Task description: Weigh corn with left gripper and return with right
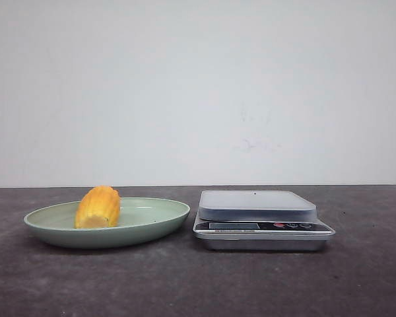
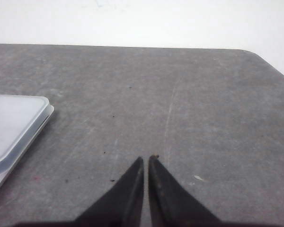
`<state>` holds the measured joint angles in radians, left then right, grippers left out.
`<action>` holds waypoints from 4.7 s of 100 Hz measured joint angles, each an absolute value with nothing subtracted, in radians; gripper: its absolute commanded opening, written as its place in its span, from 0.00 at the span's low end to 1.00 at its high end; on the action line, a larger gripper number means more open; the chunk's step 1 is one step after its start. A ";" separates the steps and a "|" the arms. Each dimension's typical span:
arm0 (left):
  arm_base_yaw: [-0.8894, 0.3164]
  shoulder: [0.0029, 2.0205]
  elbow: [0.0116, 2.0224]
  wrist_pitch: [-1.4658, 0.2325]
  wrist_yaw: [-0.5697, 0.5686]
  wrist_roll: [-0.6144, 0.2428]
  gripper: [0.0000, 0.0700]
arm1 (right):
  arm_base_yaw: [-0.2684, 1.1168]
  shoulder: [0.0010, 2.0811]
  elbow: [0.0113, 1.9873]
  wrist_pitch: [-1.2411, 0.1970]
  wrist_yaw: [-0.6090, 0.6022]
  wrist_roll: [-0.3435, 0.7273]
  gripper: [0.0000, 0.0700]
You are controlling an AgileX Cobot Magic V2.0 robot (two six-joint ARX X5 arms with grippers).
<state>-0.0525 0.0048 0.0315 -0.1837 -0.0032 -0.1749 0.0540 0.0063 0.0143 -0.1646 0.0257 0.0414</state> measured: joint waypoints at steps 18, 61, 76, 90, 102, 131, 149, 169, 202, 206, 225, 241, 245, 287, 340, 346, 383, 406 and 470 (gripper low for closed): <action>-0.052 0.005 0.031 -0.184 -0.003 -0.175 0.03 | 0.054 0.006 0.014 -0.165 0.026 0.041 0.02; -0.052 0.005 0.031 -0.184 -0.003 -0.175 0.03 | 0.054 0.006 0.014 -0.165 0.026 0.041 0.02; -0.052 0.004 0.031 -0.184 -0.003 -0.175 0.03 | 0.054 0.006 0.014 -0.165 0.026 0.041 0.02; -0.052 0.005 0.031 -0.184 -0.003 -0.175 0.03 | 0.054 0.006 0.014 -0.165 0.026 0.041 0.02; -0.052 0.005 0.031 -0.184 -0.003 -0.175 0.03 | 0.054 0.006 0.014 -0.165 0.026 0.041 0.02; -0.052 0.005 0.031 -0.184 -0.003 -0.175 0.03 | 0.054 0.006 0.014 -0.165 0.026 0.041 0.02; -0.052 0.005 0.031 -0.184 -0.003 -0.175 0.03 | 0.054 0.006 0.014 -0.165 0.026 0.041 0.02; -0.052 0.005 0.031 -0.184 -0.003 -0.175 0.03 | 0.054 0.006 0.014 -0.165 0.026 0.041 0.02; -0.052 0.005 0.031 -0.184 -0.003 -0.175 0.03 | 0.054 0.006 0.014 -0.165 0.026 0.041 0.02; -0.052 0.005 0.031 -0.184 -0.003 -0.175 0.03 | 0.054 0.006 0.014 -0.165 0.026 0.041 0.02; -0.052 0.004 0.031 -0.184 -0.003 -0.175 0.03 | 0.054 0.006 0.014 -0.165 0.026 0.041 0.02; -0.052 0.005 0.031 -0.184 -0.003 -0.175 0.02 | 0.054 0.006 0.014 -0.165 0.026 0.041 0.02; -0.052 0.005 0.031 -0.184 -0.003 -0.175 0.02 | 0.054 0.006 0.014 -0.165 0.025 0.042 0.02; -0.052 0.014 0.053 -0.209 0.001 -0.262 0.02 | 0.054 0.019 0.078 -0.229 0.013 0.167 0.01; -0.053 0.404 0.558 -0.231 0.092 -0.326 0.52 | 0.054 0.435 0.575 -0.307 -0.123 0.263 0.59; -0.053 0.445 0.617 -0.233 0.117 -0.325 0.52 | 0.054 0.479 0.628 -0.315 -0.138 0.268 0.60; -0.096 0.625 0.801 -0.361 0.198 -0.306 0.63 | 0.054 0.640 0.920 -0.497 -0.226 0.249 0.69; -0.201 0.760 0.801 -0.364 0.208 -0.289 0.63 | 0.054 0.649 0.932 -0.544 -0.262 0.234 0.72; -0.468 1.287 0.802 -0.183 0.010 -0.284 0.62 | 0.054 0.649 0.932 -0.564 -0.287 0.232 0.76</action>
